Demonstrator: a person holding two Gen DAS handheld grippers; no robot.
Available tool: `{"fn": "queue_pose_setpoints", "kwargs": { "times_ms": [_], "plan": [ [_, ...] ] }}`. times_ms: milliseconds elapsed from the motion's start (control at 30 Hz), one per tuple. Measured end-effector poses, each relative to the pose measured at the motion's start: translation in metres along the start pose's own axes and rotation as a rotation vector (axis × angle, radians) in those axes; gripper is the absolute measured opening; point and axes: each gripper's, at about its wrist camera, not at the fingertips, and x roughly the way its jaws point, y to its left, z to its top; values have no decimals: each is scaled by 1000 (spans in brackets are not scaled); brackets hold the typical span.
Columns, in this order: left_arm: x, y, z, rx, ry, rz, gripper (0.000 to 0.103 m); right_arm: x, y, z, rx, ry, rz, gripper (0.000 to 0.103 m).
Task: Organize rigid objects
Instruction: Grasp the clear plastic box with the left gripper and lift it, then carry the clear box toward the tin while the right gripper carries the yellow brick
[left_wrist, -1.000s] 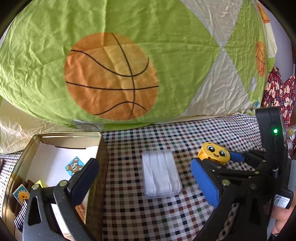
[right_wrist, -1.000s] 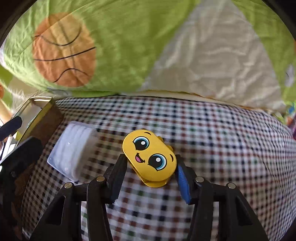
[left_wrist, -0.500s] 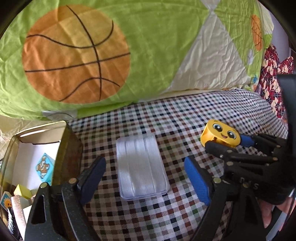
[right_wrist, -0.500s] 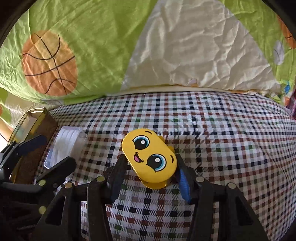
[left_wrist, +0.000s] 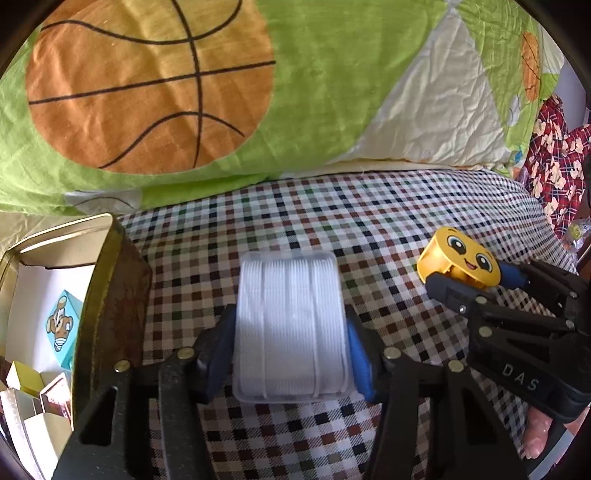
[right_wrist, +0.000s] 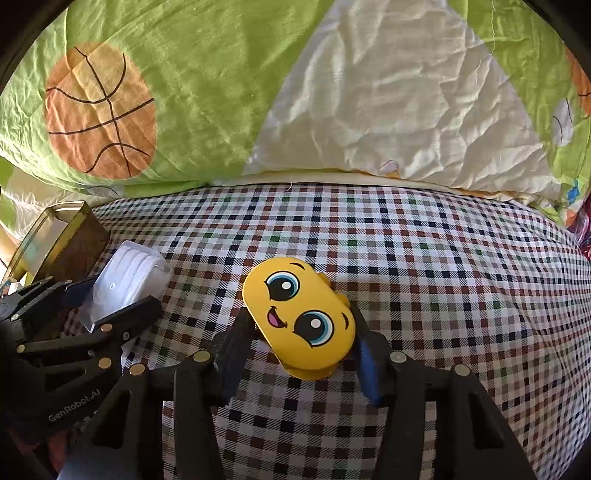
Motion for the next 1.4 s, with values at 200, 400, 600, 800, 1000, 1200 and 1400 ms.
{"fn": "queue_pose_setpoints", "kwargs": {
  "times_ms": [200, 400, 600, 800, 1000, 1200, 1400],
  "plan": [
    [-3, 4, 0, -28, -16, -12, 54, -3, 0, -1, 12, -30, -4, 53],
    [-12, 7, -1, -39, -59, -8, 54, -19, -3, -4, 34, -74, 7, 53],
    [-21, 7, -1, -37, -111, 18, 54, -30, -3, -7, 44, -124, 3, 53],
    [-33, 6, -3, -36, -173, 50, 54, -40, -4, -10, 62, -176, -6, 53],
    [-41, 8, -4, -48, -218, 68, 54, -50, -3, -12, 68, -226, -17, 53],
    [-50, 8, -6, -49, -255, 86, 54, -60, 0, -15, 65, -268, -32, 53],
    [-57, 8, -8, -42, -297, 101, 54, -70, 4, -18, 55, -310, -47, 53]
  ]
}}
